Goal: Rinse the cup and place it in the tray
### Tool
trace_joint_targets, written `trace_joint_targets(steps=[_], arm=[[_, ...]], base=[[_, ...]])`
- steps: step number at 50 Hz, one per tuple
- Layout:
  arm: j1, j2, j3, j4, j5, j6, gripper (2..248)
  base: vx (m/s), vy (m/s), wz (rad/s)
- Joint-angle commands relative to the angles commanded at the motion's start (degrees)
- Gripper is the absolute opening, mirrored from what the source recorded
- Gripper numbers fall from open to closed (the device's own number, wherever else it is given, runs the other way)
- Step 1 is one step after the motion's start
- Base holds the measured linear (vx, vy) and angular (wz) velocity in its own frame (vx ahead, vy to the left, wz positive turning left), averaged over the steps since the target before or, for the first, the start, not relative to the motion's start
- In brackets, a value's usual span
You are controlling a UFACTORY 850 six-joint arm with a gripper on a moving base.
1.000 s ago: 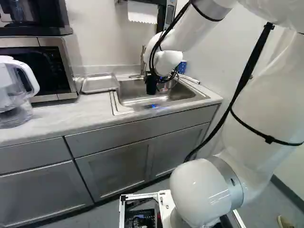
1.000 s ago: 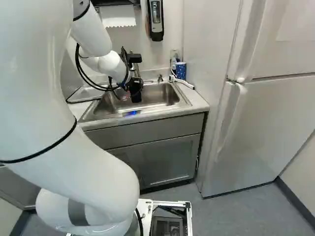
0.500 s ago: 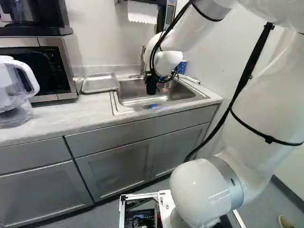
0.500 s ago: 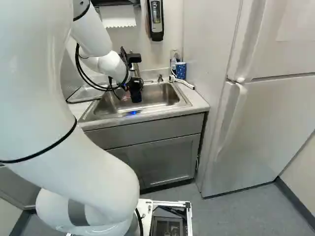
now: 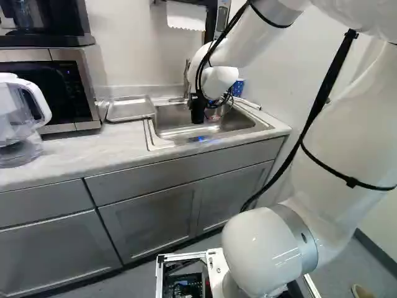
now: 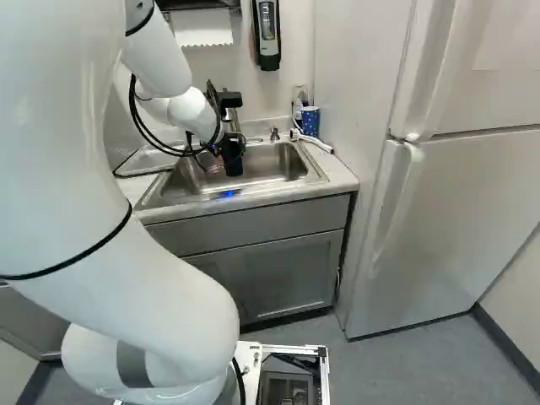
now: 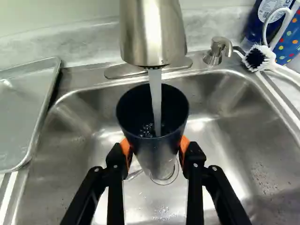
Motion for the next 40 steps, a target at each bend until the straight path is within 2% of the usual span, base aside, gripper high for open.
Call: trace_joint_targets(steps=[40], arm=[[0.00,0.00,0.00,0.00,0.00,0.00,119]], base=[[0.000,0.000,0.000]])
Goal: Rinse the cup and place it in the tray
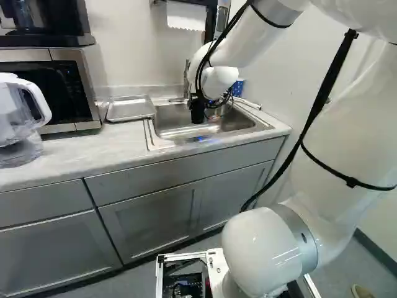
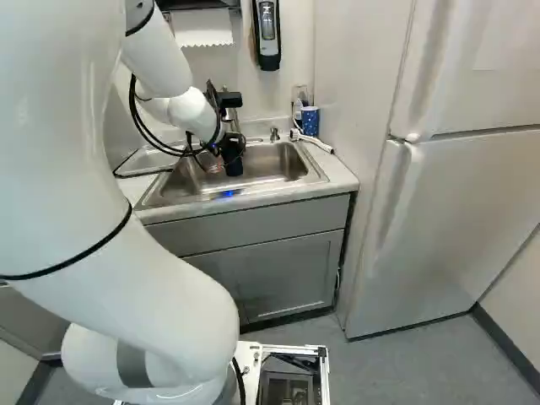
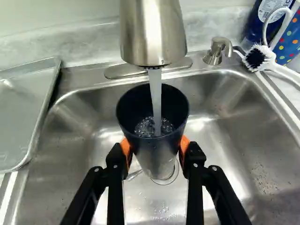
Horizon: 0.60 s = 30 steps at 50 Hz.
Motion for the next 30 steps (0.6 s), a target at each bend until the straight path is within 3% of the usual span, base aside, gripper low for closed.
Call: trace_joint_targets(steps=[30], arm=[[0.00,0.00,0.00,0.00,0.00,0.00,119]], base=[[0.000,0.000,0.000]])
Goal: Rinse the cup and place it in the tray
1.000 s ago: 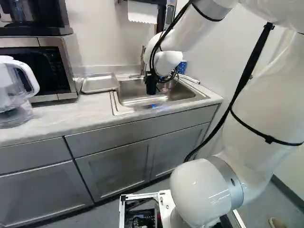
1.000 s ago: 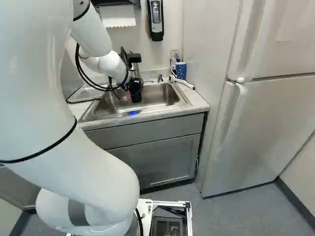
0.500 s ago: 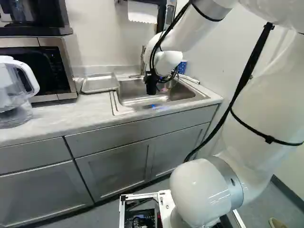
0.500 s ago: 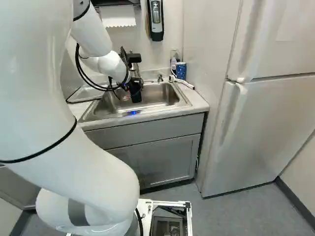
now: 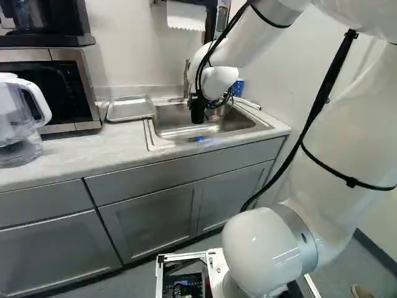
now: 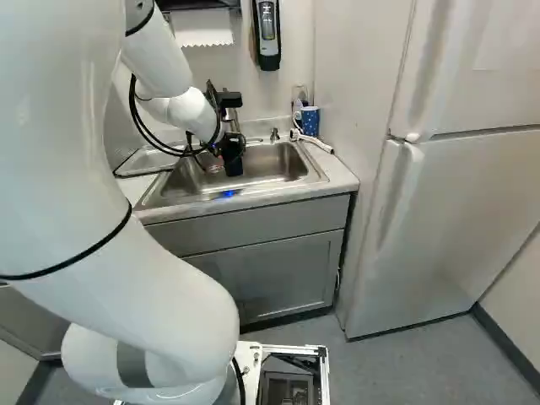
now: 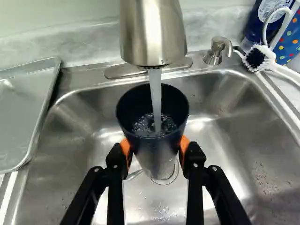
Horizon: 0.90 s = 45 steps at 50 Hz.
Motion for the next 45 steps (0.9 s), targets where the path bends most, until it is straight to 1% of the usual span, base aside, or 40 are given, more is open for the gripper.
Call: trace_joint_targets(steps=[45], arm=[[0.00,0.00,0.00,0.00,0.00,0.00,119]], base=[[0.000,0.000,0.000]])
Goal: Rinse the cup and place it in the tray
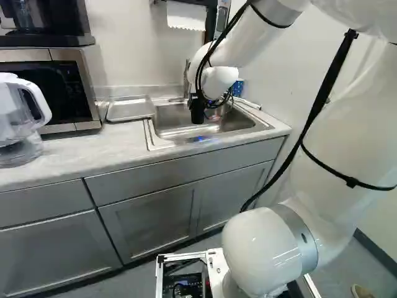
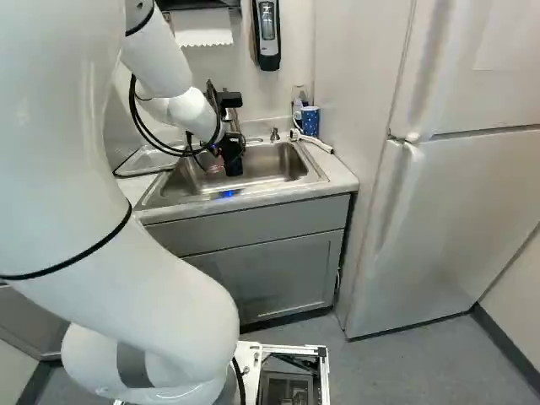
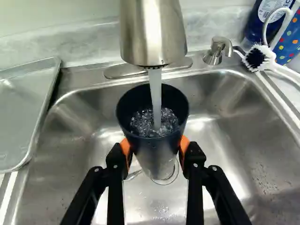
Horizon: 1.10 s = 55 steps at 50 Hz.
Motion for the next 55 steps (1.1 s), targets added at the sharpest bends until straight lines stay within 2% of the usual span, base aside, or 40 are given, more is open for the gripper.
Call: trace_joint_targets(steps=[55], arm=[[0.00,0.00,0.00,0.00,0.00,0.00,119]], base=[[0.000,0.000,0.000]])
